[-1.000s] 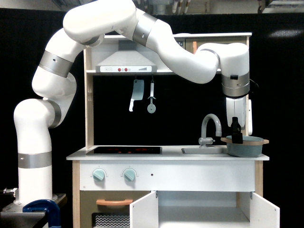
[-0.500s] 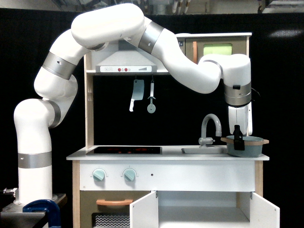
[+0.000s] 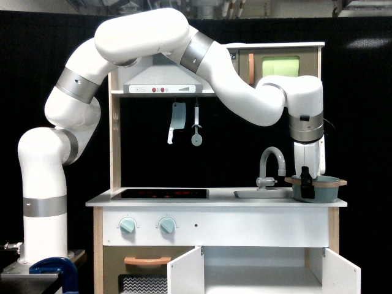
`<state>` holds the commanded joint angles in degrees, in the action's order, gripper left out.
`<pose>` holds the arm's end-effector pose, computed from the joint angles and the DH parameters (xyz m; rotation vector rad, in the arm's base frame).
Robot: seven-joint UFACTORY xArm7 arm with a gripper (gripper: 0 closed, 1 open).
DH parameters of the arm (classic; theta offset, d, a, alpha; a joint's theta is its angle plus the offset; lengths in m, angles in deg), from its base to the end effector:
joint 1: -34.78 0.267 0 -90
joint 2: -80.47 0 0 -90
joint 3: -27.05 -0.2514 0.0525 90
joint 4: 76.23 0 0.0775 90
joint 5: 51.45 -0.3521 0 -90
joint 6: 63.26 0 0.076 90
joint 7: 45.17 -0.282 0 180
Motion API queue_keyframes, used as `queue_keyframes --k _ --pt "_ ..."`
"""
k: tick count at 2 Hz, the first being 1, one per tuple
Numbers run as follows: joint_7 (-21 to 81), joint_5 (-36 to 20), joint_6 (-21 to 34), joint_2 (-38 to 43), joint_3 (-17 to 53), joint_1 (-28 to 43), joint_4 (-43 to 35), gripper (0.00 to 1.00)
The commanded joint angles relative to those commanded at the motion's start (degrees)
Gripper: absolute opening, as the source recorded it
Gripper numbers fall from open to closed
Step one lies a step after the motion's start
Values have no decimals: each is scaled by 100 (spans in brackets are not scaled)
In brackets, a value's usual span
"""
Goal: Put the bowl inside the kitchen cabinet
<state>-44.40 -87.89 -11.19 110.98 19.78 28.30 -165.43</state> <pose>0.6408 0.1125 0.1075 -2.5116 0.4656 -0.1422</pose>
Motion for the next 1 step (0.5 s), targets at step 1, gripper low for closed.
queue_keyframes --k 1 --pt "17 -7 -70 9 -35 -5 56 0"
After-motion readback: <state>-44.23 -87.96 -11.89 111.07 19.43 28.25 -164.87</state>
